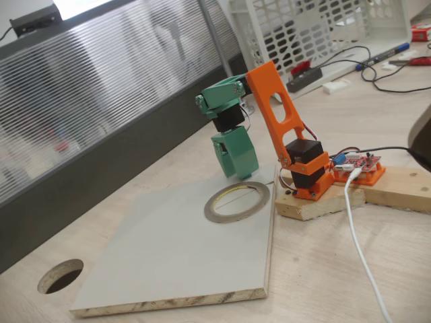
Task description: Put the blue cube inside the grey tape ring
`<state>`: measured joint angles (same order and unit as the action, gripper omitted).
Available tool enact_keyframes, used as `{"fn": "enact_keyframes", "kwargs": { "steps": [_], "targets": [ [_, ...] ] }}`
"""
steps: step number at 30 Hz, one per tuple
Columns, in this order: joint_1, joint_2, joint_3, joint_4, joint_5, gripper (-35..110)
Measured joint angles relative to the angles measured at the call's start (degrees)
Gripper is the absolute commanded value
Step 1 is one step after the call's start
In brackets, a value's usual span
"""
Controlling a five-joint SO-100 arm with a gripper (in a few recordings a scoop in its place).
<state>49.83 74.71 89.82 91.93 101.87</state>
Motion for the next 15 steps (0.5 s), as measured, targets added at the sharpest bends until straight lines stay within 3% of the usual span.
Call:
{"fn": "enact_keyframes", "kwargs": {
  "steps": [8, 15],
  "targets": [
    [0.00, 0.09, -0.26, 0.00, -0.09, 32],
    [-0.09, 1.58, -0.09, 0.00, 0.18, 19]
  ]
}}
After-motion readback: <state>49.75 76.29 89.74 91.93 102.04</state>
